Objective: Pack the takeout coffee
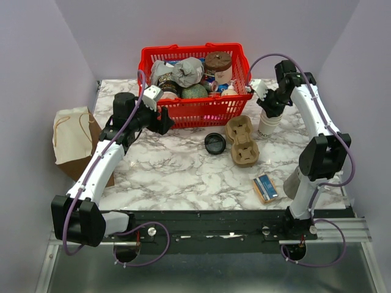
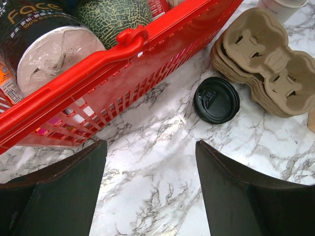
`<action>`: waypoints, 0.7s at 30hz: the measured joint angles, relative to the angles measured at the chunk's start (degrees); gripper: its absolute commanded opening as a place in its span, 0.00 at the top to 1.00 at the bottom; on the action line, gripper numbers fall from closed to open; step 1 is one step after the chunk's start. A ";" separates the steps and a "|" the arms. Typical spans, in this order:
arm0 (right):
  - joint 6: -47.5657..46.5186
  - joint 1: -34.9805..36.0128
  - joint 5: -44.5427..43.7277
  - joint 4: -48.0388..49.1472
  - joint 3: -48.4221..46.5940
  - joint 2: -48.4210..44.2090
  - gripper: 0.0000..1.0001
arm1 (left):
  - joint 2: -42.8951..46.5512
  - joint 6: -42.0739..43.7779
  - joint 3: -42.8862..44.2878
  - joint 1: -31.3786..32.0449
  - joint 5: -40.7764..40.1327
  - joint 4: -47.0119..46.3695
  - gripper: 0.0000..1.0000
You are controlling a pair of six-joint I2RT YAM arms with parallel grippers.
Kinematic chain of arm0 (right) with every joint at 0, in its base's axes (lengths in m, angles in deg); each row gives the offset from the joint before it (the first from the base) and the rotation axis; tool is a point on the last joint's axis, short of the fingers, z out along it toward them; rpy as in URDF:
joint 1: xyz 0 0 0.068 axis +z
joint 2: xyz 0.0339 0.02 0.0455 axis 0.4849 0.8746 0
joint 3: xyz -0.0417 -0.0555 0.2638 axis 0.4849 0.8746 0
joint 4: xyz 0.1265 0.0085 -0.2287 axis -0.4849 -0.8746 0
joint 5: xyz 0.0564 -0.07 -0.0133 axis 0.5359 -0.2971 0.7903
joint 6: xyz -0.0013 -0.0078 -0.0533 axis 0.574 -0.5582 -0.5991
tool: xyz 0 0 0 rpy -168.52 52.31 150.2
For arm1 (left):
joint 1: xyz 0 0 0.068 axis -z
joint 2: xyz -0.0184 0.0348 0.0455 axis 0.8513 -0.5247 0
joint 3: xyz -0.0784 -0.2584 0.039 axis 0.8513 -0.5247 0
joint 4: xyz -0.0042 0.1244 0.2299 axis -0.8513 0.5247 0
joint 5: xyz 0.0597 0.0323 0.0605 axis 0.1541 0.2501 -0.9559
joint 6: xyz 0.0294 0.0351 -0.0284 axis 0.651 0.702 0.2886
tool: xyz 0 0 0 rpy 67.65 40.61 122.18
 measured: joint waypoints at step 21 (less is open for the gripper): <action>2.10 -0.20 -4.70 11.76 10.75 -8.31 0.99 | -0.07 -0.85 -0.39 0.00 0.04 -1.88 0.19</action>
